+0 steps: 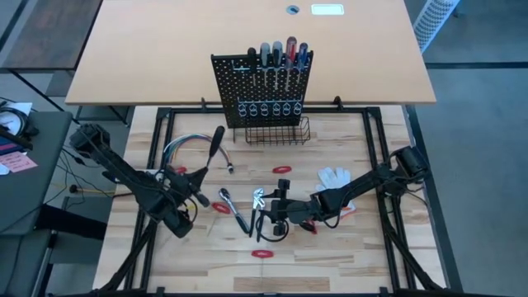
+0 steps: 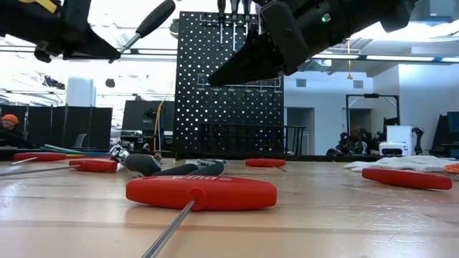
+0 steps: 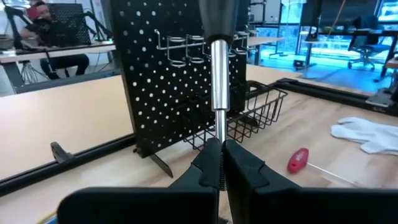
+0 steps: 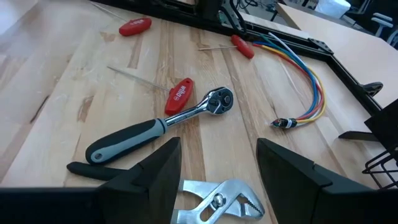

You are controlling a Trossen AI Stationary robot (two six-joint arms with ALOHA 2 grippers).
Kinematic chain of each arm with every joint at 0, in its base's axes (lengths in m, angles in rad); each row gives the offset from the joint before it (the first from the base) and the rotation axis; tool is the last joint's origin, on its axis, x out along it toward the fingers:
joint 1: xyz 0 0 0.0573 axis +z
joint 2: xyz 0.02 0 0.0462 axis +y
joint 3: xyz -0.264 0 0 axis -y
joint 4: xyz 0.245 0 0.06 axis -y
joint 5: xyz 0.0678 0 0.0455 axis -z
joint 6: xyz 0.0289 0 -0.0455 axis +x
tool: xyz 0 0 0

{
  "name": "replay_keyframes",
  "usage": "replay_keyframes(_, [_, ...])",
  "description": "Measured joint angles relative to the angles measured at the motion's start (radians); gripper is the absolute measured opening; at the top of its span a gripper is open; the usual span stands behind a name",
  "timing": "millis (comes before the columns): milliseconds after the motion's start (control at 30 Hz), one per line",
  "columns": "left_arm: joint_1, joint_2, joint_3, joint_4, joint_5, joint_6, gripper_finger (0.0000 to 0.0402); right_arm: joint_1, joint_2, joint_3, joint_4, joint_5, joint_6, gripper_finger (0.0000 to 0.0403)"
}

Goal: Hang tools onto peg board
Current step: Hang the black corx screw onto the black pegboard

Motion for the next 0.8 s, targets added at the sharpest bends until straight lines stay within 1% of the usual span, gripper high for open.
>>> replay_keyframes(133, [0.001,0.000,0.008,0.000,0.010,0.024,0.0000,0.000,0.000,0.000,0.000,0.000,0.000,0.0214])
replay_keyframes(200, [0.001,0.000,0.011,0.009,0.020,0.063,0.0000,0.000,0.000,0.000,0.000,0.000,-0.001,0.0214])
replay_keyframes(267, [-0.001,0.003,0.011,0.053,0.051,0.114,0.0000,0.000,0.000,0.000,0.000,0.000,-0.001,0.0214])
replay_keyframes(333, [-0.005,0.009,0.011,0.129,0.118,0.191,0.0000,0.000,0.000,0.000,0.001,0.000,-0.001,0.0214])
replay_keyframes(400, [-0.005,0.016,0.011,0.233,0.176,0.303,0.0000,0.000,0.000,0.000,0.001,0.000,-0.002,0.0214])
replay_keyframes(533, [0.016,0.024,0.011,0.446,0.229,0.565,0.0000,0.000,0.000,0.000,0.002,0.000,-0.002,0.0214])
replay_keyframes(700, [0.074,0.024,0.011,0.709,0.330,0.862,0.0000,0.000,0.000,0.000,0.003,0.000,-0.002,0.0214])
replay_keyframes(800, [0.130,0.024,-0.004,0.936,0.426,1.070,0.0000,0.000,0.000,0.000,0.003,0.000,-0.002,0.0214])
